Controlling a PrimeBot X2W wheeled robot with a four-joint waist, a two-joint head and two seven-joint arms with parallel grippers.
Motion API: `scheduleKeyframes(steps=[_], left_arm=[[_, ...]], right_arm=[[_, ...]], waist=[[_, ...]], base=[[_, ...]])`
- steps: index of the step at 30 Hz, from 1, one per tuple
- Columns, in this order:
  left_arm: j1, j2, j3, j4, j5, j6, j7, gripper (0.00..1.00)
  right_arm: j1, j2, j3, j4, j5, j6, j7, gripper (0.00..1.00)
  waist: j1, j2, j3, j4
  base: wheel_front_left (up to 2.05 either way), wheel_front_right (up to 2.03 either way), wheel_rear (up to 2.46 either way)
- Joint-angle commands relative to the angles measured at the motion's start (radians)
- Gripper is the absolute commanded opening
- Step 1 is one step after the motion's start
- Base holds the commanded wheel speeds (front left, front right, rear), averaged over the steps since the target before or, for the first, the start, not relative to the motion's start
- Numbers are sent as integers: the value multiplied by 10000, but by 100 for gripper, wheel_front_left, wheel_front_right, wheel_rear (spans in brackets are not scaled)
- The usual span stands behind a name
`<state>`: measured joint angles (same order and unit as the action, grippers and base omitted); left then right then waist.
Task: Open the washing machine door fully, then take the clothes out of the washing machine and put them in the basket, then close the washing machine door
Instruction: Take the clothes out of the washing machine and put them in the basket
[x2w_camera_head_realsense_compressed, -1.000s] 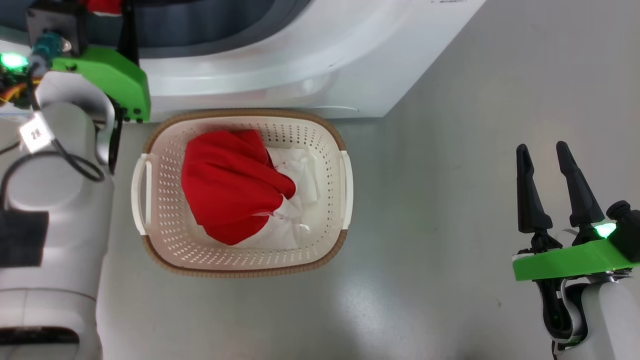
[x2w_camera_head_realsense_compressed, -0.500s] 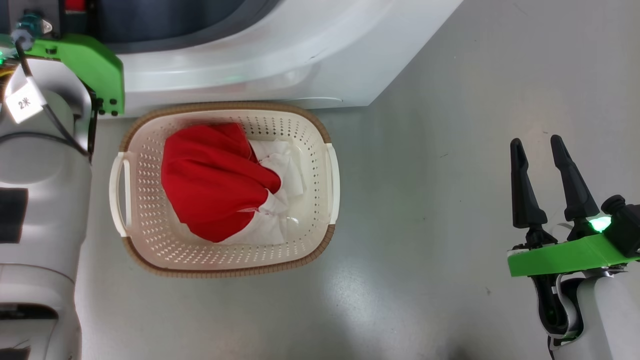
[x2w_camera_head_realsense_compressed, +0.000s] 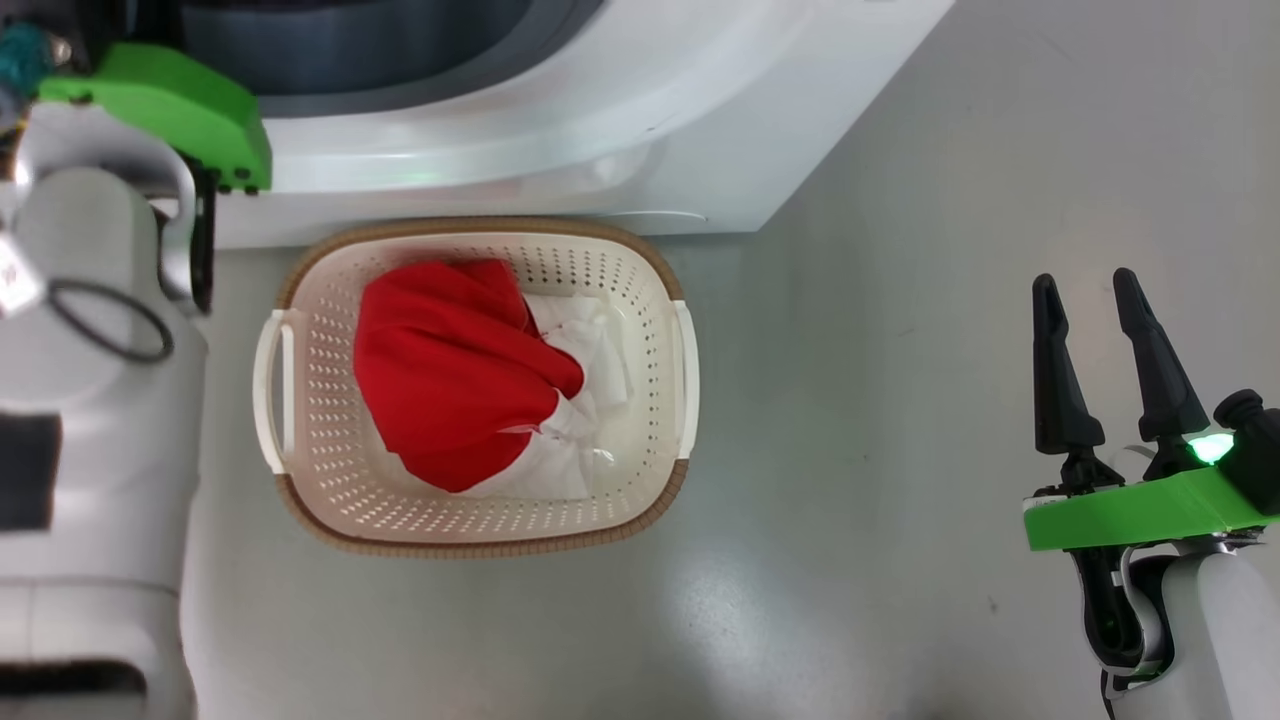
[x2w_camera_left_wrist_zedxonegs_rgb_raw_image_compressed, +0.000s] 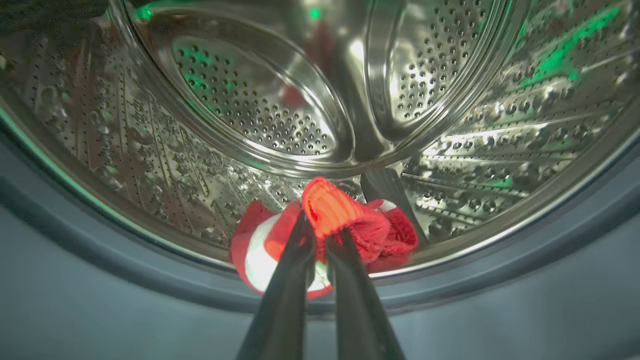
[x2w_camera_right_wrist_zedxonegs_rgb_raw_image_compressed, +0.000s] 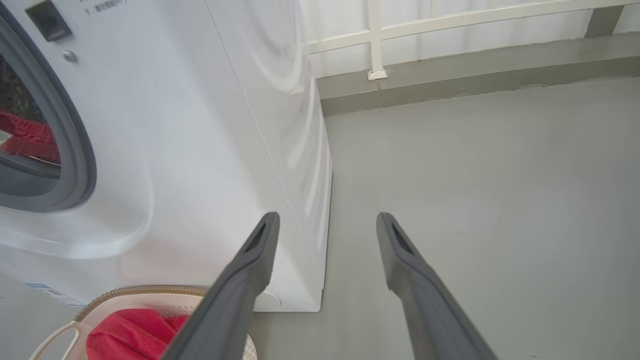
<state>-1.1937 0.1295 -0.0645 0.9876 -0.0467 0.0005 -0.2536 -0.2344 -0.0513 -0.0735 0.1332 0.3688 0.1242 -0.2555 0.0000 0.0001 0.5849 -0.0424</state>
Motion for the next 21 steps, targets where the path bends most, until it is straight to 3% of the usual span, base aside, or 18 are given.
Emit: scheduleKeyframes(steps=[1,13,21], left_arm=[[597,392,263,-793,-175,-34,-78,0],[3714,-291,1314,-6457,-540,-313,-80,0],[5262,-679,1663,-8808,-540,-498,-81,0]], right_arm=[[166,6,192,-238,-59,65,-63,100],[483,-114,90,-237,-114,65,-63,100],[633,-135,155,-178,-118,65,-63,100]], waist=[[0,-1,-152,122],[0,-1,-638,526],[0,-1,-931,604]], base=[[0,0,0],[0,0,0],[0,0,0]])
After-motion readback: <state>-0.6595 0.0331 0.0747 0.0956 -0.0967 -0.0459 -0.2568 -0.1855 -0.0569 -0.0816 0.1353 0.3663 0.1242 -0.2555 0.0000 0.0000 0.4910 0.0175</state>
